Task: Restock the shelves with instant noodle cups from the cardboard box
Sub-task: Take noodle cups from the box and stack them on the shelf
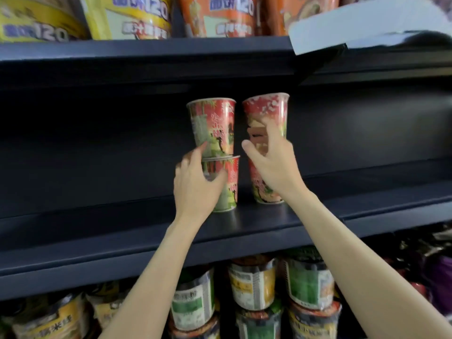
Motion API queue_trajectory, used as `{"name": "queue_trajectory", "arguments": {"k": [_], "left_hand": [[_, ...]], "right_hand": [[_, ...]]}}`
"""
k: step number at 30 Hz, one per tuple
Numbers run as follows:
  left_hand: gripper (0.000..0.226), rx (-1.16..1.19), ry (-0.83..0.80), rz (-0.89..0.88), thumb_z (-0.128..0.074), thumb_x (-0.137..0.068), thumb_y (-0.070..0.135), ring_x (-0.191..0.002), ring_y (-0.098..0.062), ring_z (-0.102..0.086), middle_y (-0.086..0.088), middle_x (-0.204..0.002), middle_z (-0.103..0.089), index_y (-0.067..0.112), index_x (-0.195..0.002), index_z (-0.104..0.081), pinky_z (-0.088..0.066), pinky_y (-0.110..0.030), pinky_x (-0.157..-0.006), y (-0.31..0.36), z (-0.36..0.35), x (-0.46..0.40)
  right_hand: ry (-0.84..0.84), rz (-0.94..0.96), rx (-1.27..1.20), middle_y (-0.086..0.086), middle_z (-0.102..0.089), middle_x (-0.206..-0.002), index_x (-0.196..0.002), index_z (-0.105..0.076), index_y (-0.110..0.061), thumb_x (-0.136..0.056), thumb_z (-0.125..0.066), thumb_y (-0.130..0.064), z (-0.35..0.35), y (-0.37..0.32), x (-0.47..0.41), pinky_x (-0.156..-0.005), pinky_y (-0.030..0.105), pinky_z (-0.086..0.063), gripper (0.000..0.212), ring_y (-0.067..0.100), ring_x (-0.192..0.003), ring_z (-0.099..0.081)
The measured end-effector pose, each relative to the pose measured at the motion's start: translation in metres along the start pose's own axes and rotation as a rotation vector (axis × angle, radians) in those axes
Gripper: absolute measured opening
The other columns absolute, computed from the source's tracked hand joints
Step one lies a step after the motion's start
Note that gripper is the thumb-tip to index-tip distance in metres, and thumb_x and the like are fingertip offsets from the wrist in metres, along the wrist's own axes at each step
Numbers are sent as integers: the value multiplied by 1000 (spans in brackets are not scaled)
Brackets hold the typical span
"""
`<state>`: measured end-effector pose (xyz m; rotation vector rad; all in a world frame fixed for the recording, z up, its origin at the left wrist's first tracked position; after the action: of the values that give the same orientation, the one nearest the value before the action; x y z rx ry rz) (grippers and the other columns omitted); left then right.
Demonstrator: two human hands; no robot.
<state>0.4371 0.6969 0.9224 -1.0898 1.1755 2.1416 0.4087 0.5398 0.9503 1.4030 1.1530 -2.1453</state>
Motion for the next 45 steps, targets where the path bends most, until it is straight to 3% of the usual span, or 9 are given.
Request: {"name": "queue_trajectory", "arguments": {"k": [4, 8, 13, 18, 22, 27, 35, 41, 45], "left_hand": [[31, 186, -21, -231, -56, -90, 32, -103, -6, -54, 20, -106, -60, 28, -121, -57, -44, -29, -93, 44, -14, 54], [18, 294, -42, -480, -52, -92, 20, -86, -12, -59, 5, -88, -66, 19, -106, -62, -44, -33, -84, 79, -60, 135], [18, 301, -356, -595, -51, -91, 19, -80, -21, -58, -1, -77, -66, 14, -93, -68, -41, -36, -82, 111, -168, 263], [21, 305, -803, -388, -52, -91, 25, -83, -19, -61, 2, -81, -67, 15, -90, -71, -44, -32, -80, 138, -265, 415], [22, 380, -1153, -46, -52, -85, 32, -84, -9, -63, 11, -87, -69, 22, -95, -69, -47, -28, -79, 173, -324, 536], [28, 329, -1474, 121, -53, -82, 34, -88, -7, -64, 11, -95, -69, 25, -105, -66, -52, -30, -80, 208, -400, 653], [28, 58, -1712, 437, -63, -84, 20, -102, -17, -62, 3, -111, -67, 21, -112, -63, -48, -32, -90, 194, -555, 746], [28, -150, -1771, 393, -62, -85, 25, -97, -20, -62, 2, -109, -67, 22, -112, -61, -52, -35, -82, 177, -653, 778], [26, -189, -1659, 440, -61, -86, 27, -97, -18, -62, 5, -107, -66, 24, -112, -61, -52, -34, -80, 173, -711, 808]], "right_hand": [[76, 186, 99, -3, -65, -108, -129, -50, -14, -94, -56, -19, 52, 1, 58, -86, 30, -51, 36, 10, -99, -62], [121, 269, 365, 1, -68, -89, -114, -62, -7, -90, -61, -12, 119, 27, 148, -77, 38, -51, 24, 20, -82, -64], [-104, -24, 532, 6, -68, -88, -104, -67, -3, -90, -63, -16, 221, 88, 300, -73, 30, -52, 20, 22, -81, -63], [-267, -455, 610, 1, -65, -95, -107, -63, -12, -89, -59, -16, 335, 134, 472, -77, 23, -44, 20, 18, -87, -59], [-366, -848, 661, 5, -65, -101, -110, -61, -15, -82, -63, -14, 417, 162, 598, -74, 31, -46, 27, 28, -92, -62], [-494, -1262, 697, 5, -59, -116, -124, -57, -17, -89, -61, -22, 494, 191, 708, -77, 37, -48, 35, 28, -106, -57], [-573, -1584, 729, 5, -52, -133, -134, -47, -20, -92, -56, -25, 591, 283, 773, -93, 38, -44, 43, 25, -122, -47], [-629, -1533, 719, 10, -53, -129, -134, -48, -13, -92, -57, -23, 630, 390, 783, -93, 38, -42, 44, 29, -119, -48], [-637, -1475, 690, 15, -50, -132, -131, -51, -9, -86, -64, -19, 651, 489, 813, -93, 39, -40, 48, 35, -118, -46]]}}
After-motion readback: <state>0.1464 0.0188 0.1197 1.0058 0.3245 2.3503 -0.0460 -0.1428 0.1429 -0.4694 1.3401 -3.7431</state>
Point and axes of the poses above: each hand's wrist, its own x-axis away from the middle knuckle, its own z-axis out of the back of the hand, y = z × x, the point moved 6 cm from there along -x, towards the middle knuckle
